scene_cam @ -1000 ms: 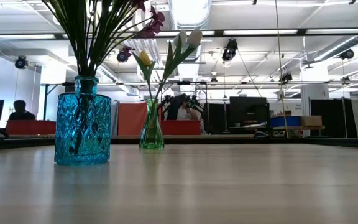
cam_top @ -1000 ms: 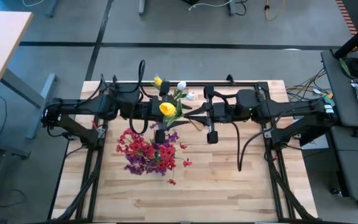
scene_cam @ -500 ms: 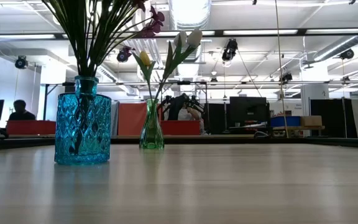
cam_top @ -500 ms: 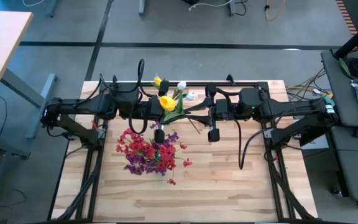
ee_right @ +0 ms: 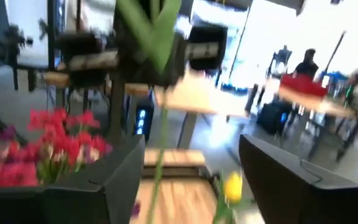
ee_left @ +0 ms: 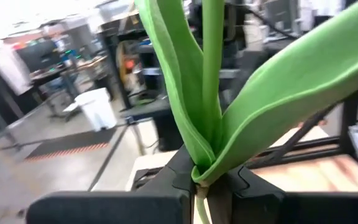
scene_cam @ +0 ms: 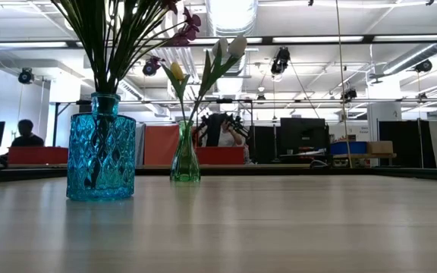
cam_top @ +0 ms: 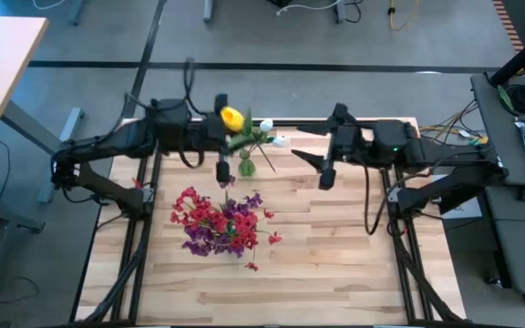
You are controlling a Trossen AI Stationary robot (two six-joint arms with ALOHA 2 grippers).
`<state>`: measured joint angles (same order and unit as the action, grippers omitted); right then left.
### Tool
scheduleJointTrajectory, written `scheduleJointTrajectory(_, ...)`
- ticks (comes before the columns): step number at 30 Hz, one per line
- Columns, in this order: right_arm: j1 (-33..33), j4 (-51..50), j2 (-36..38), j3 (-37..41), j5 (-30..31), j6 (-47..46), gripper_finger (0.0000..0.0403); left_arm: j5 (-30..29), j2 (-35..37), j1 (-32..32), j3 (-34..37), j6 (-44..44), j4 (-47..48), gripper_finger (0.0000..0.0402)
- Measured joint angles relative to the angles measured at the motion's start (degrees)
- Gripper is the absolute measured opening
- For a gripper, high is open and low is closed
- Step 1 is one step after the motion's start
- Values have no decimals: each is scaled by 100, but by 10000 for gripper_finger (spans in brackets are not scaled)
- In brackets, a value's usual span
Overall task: Sort flowers into vase by color
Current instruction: Put the yellow flower into the green vase
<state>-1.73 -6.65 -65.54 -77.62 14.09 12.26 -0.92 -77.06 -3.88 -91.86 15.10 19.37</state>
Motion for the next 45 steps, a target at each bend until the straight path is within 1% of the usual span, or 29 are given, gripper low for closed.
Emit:
scheduleJointTrajectory(4, 160, -678, 266, 110, 8, -374, 271, 1, 324, -409, 157, -24, 247, 2)
scheduleJointTrajectory(7, 252, -777, 445, 391, 11, -505, 276, 1, 577, -658, 310, -59, 334, 2)
scheduleJointTrajectory(11, 327, -788, 690, 844, -11, -574, 273, 8, 952, -935, 412, -109, 515, 2)
scheduleJointTrajectory(14, 393, -718, 924, 1224, -3, -652, 270, 8, 1166, -1072, 535, -144, 778, 1)
scheduleJointTrajectory(16, 437, -558, 1071, 1540, 2, -707, 270, 43, 1278, -1132, 707, -162, 771, 1)
scheduleJointTrajectory(20, 508, -179, 1391, 2236, -12, -733, 273, 208, 1555, -1332, 1213, -244, 518, 1)
scheduleJointTrajectory(24, 517, 171, 1650, 2831, -46, -837, 276, 380, 1770, -1546, 1830, -444, 33, 1)
scheduleJointTrajectory(28, 515, 321, 1822, 3224, -57, -930, 275, 559, 1800, -1705, 2348, -615, -306, 1)
scheduleJointTrajectory(32, 515, 309, 1826, 3389, -56, -984, 274, 552, 1714, -1859, 2577, -538, -350, 1)
scheduleJointTrajectory(36, 515, 318, 1751, 3413, -57, -1006, 274, 625, 1586, -2044, 2653, -472, -375, 1)
scheduleJointTrajectory(41, 515, 321, 1705, 3446, -57, -1015, 274, 1112, 1449, -2232, 2655, -352, -433, 1)
scheduleJointTrajectory(45, 515, 484, 1705, 3528, -57, -1074, 274, 1210, 1367, -2316, 2675, -267, -453, 1)
